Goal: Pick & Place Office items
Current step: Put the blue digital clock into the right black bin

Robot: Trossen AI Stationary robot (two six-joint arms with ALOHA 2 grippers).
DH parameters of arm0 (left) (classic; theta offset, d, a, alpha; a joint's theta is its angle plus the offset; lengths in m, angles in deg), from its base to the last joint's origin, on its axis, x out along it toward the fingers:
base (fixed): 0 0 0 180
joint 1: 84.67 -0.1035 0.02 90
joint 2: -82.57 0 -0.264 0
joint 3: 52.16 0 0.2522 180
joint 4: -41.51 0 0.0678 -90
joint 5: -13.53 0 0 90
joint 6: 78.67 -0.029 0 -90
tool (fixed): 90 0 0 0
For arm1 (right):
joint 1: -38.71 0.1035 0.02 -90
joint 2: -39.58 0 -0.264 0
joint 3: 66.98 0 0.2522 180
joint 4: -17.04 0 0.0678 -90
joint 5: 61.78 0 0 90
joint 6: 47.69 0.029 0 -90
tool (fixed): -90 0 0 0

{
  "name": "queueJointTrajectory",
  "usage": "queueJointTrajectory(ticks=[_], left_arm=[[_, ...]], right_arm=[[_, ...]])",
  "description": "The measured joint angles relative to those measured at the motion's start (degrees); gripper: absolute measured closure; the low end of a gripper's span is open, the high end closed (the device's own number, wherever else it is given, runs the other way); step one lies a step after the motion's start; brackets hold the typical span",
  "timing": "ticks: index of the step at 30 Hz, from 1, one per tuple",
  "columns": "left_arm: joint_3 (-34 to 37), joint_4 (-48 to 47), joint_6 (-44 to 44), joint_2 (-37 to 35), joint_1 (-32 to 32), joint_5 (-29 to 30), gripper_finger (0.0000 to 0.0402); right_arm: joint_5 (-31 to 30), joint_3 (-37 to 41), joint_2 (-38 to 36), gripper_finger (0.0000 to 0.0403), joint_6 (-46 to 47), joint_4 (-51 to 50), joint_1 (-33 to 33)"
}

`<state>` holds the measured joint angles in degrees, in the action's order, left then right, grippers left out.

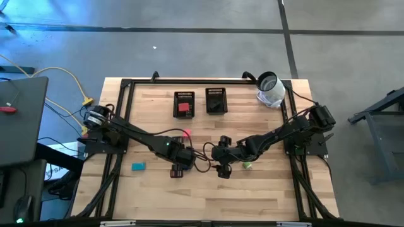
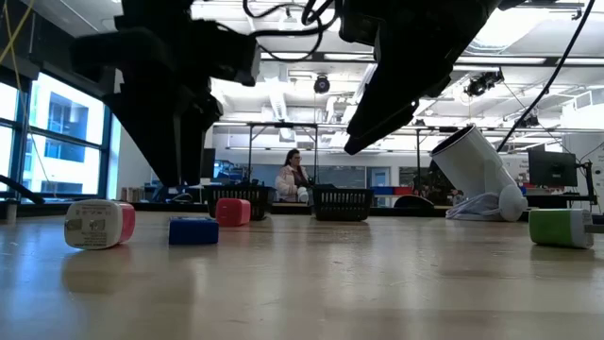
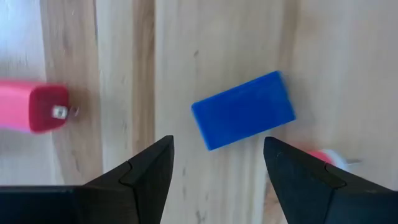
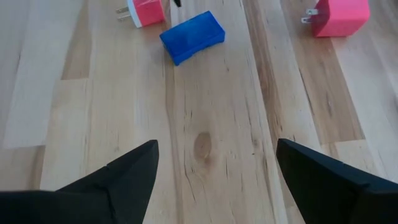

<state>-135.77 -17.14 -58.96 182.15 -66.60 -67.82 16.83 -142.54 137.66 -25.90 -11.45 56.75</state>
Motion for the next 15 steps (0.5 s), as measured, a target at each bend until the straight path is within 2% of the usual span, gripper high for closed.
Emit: queueJointTrajectory(ticks=[4,15], left_arm=[[0.00,0.31,-0.76,0.83,-0.82,-0.92,0.0163],[-0.08,4.98,0.55,1.62,-0.81,-10.01,0.0163]], right_arm=[[0.90,-0.01,0.00,0.0089,-0.02,-0.04,0.00],[1.11,0.00,0.00,0.0089,0.00,-0.49,0.00]])
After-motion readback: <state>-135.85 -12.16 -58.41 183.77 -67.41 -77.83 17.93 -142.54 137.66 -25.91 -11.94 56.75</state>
